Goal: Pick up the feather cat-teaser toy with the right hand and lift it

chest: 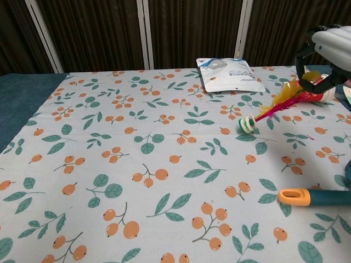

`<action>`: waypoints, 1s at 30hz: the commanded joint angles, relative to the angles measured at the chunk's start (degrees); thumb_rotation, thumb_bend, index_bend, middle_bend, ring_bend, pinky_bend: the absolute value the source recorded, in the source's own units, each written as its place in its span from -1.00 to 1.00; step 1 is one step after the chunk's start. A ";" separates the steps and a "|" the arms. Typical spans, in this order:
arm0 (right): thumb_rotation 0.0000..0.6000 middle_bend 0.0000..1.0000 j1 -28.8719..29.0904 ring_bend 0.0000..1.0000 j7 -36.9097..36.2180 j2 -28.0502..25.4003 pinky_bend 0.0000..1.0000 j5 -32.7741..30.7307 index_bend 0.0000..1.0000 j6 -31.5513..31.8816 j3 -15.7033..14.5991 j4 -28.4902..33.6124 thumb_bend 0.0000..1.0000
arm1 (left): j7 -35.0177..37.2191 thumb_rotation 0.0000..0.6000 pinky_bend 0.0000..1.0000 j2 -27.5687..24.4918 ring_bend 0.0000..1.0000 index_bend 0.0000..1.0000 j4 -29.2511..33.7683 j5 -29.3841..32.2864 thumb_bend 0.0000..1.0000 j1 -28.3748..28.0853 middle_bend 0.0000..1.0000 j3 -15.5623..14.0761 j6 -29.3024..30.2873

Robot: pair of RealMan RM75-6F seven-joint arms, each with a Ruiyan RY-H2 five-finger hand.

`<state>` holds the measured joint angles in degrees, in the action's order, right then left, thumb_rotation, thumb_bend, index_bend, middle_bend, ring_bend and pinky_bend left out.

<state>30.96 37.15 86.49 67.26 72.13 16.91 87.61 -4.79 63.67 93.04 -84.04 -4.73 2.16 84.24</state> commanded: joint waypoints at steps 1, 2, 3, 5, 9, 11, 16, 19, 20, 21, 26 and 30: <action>1.00 -0.35 0.46 -1.00 1.34 -1.19 -1.00 -0.27 0.21 0.36 0.29 1.51 -0.18 | -0.04 0.84 -1.00 0.01 -1.00 -0.77 0.01 0.01 -0.70 0.00 -1.00 0.00 -0.01; 1.00 -0.35 0.57 -1.00 1.72 -1.49 -1.00 -0.31 0.21 0.42 0.28 1.87 -0.19 | -0.07 0.84 -1.00 0.01 -1.00 -0.77 0.02 0.02 -0.70 -0.01 -1.00 0.01 -0.01; 1.00 -0.35 0.69 -1.00 2.14 -1.77 -1.00 -0.33 0.21 0.45 0.24 2.13 -0.18 | -0.10 0.84 -1.00 0.01 -1.00 -0.77 0.04 0.02 -0.70 -0.01 -1.00 0.00 -0.01; 1.00 -0.35 0.93 -1.00 3.02 -2.26 -1.00 -0.35 0.21 0.52 0.10 2.49 -0.18 | -0.11 0.84 -1.00 0.02 -1.00 -0.77 0.03 0.01 -0.70 0.00 -1.00 0.00 -0.01; 1.00 -0.35 1.41 -1.00 4.25 -2.93 -1.00 -0.64 0.21 0.66 -0.05 2.98 -0.18 | -0.08 0.84 -1.00 0.02 -1.00 -0.77 0.03 0.00 -0.70 0.02 -1.00 0.00 0.03; 1.00 -0.35 1.53 -1.00 4.45 -3.02 -1.00 -0.95 0.21 0.73 -0.11 3.09 -0.19 | -0.05 0.84 -1.00 0.02 -1.00 -0.77 0.02 0.00 -0.70 0.02 -1.00 -0.01 0.01; 1.00 -0.35 1.72 -1.00 5.04 -3.00 -1.00 -1.58 0.21 0.60 -0.53 2.34 -0.18 | -0.05 0.84 -1.00 -0.02 -1.00 -0.77 0.06 0.00 -0.70 0.00 -1.00 0.00 -0.02; 1.00 -0.35 1.78 -1.00 4.92 -2.71 -1.00 -1.89 0.21 0.67 -0.82 1.43 -0.18 | -0.05 0.84 -1.00 0.00 -1.00 -0.77 0.03 0.01 -0.70 0.01 -1.00 -0.01 -0.01; 1.00 -0.35 1.82 -1.00 4.88 -2.62 -1.00 -1.90 0.21 0.72 -0.92 1.13 -0.18 | -0.05 0.84 -1.00 0.00 -1.00 -0.77 0.03 0.01 -0.70 0.01 -1.00 -0.01 -0.01; 1.00 -0.35 1.87 -1.00 4.89 -2.56 -1.00 -1.84 0.21 0.80 -1.03 0.80 -0.18 | -0.05 0.84 -1.00 0.01 -1.00 -0.77 0.03 0.01 -0.70 0.01 -1.00 -0.01 -0.02; 1.00 -0.35 2.19 -1.00 4.49 -2.34 -1.00 -1.39 0.21 1.36 -1.14 -0.29 -0.19 | -0.16 0.84 -1.00 0.03 -1.00 -0.77 0.06 0.07 -0.70 0.00 -1.00 0.02 -0.02; 1.00 -0.35 2.36 -1.00 4.25 -2.25 -1.00 -1.63 0.21 1.52 -1.04 -0.68 -0.18 | -0.24 0.85 -1.00 0.05 -1.00 -0.77 0.08 0.08 -0.70 0.01 -1.00 0.03 0.00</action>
<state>33.29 41.43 84.22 65.67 73.62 15.86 86.98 -5.03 63.72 93.13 -83.96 -4.72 2.19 84.24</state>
